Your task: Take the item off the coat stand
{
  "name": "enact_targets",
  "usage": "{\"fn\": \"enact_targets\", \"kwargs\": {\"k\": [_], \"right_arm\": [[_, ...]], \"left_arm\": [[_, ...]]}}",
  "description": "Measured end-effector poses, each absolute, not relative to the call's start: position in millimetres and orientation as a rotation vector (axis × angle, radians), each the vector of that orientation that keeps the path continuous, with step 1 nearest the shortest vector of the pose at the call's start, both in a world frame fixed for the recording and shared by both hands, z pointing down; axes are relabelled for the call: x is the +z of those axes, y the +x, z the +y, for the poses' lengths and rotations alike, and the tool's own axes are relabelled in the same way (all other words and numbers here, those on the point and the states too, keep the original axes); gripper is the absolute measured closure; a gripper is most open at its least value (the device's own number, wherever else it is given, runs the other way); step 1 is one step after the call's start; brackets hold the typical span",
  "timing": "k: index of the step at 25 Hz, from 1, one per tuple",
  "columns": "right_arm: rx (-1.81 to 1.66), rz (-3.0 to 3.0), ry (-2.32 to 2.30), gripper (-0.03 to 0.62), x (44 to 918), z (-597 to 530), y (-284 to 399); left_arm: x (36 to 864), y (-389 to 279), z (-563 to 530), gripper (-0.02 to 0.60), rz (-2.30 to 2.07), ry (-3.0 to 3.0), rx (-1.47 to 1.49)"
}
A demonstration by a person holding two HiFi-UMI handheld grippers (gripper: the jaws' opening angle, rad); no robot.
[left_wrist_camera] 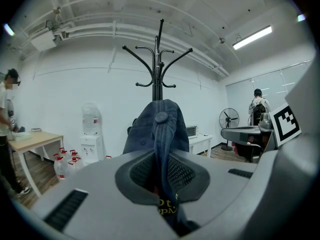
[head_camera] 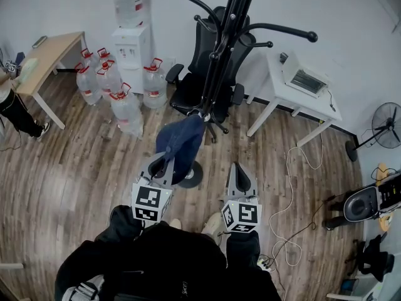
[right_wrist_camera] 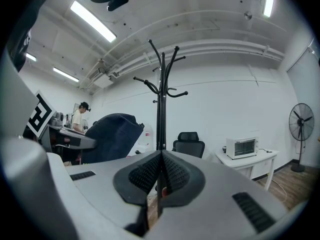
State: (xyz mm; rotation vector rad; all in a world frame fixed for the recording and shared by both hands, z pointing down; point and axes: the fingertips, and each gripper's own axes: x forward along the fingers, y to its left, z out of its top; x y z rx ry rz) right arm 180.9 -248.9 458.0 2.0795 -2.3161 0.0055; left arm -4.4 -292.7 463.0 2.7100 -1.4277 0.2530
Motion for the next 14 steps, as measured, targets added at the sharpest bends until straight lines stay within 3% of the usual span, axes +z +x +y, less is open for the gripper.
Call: {"fn": "enact_targets", "kwargs": {"k": [14], "right_arm": [[0.01,-2.317,2.082,0.579,456.5,-253.7,180.8]], "left_arm": [[462.5,-3.0,-296.5,0.548,-1.421,2.713,0.256]]}}
